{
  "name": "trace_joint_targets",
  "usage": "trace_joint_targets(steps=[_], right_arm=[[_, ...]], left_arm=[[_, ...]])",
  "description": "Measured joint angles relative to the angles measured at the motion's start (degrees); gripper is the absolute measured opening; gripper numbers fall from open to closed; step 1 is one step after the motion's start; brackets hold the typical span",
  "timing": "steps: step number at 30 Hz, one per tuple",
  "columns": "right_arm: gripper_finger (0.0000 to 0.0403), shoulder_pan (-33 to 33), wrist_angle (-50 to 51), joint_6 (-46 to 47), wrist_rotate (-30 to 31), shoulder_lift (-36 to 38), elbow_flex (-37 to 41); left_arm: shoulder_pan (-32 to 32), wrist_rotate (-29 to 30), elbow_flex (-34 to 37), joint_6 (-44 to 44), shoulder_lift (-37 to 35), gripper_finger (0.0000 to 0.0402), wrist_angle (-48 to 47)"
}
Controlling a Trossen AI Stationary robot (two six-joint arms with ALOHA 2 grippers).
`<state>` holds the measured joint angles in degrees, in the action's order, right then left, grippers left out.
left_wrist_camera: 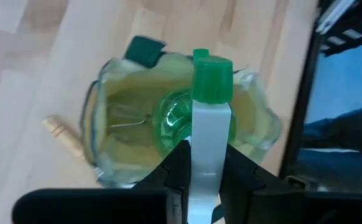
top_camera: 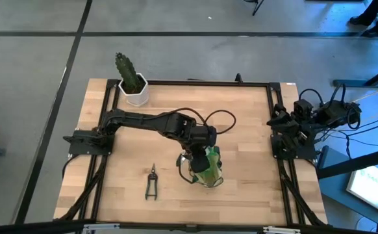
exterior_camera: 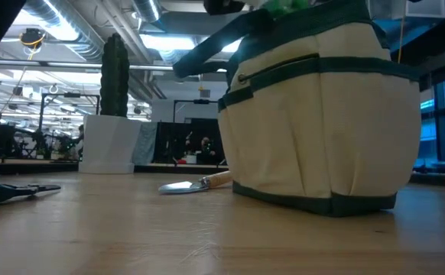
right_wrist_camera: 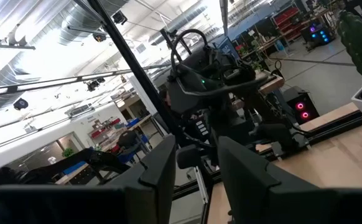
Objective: Pick & Place Garden tools in Gardening bag
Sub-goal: Put the green spray bottle into the light brown gardening bag
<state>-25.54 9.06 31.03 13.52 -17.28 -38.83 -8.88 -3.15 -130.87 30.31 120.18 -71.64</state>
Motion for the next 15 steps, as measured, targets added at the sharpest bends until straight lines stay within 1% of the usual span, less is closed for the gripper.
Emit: trace_joint_targets(steps=[6, 11, 13, 15], right_arm=[[0.0124, 0.02, 0.0, 0.0, -0.02, 0.0, 0.0], [0.0124, 0.02, 0.31, 0.0, -0.02, 0.0, 0.0], [0.0124, 0.0, 0.77, 0.03, -0.02, 0.0, 0.0], [0.0124, 0.02, 1.41, 0.55, -0.04, 0.0, -0.01]], left_arm=[[-0.35, -0.74, -0.02, 0.38, 0.04, 0.0045, 1.21], [-2.15, -1.24, -0.04, -0.37, 2.3, 0.0045, 1.31], [-3.11, -0.02, 0.0, -0.62, 3.07, 0.0045, 1.12], [-4.18, 2.63, 0.0, -0.85, 3.36, 0.0045, 1.14]])
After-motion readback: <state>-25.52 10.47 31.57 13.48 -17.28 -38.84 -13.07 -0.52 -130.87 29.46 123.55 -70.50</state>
